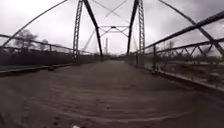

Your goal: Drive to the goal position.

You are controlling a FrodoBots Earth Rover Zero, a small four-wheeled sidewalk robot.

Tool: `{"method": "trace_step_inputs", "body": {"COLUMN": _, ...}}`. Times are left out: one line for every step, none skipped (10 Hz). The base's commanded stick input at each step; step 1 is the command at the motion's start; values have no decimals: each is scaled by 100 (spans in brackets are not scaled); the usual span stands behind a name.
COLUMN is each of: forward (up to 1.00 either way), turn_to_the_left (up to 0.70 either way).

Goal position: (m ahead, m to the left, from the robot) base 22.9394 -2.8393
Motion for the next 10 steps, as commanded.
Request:
{"method": "trace_step_inputs", "body": {"forward": 100, "turn_to_the_left": 0}}
{"method": "trace_step_inputs", "body": {"forward": 100, "turn_to_the_left": 0}}
{"method": "trace_step_inputs", "body": {"forward": 100, "turn_to_the_left": 0}}
{"method": "trace_step_inputs", "body": {"forward": 100, "turn_to_the_left": 0}}
{"method": "trace_step_inputs", "body": {"forward": 100, "turn_to_the_left": 0}}
{"method": "trace_step_inputs", "body": {"forward": 100, "turn_to_the_left": 0}}
{"method": "trace_step_inputs", "body": {"forward": 100, "turn_to_the_left": 0}}
{"method": "trace_step_inputs", "body": {"forward": 100, "turn_to_the_left": 0}}
{"method": "trace_step_inputs", "body": {"forward": 100, "turn_to_the_left": 0}}
{"method": "trace_step_inputs", "body": {"forward": 100, "turn_to_the_left": 0}}
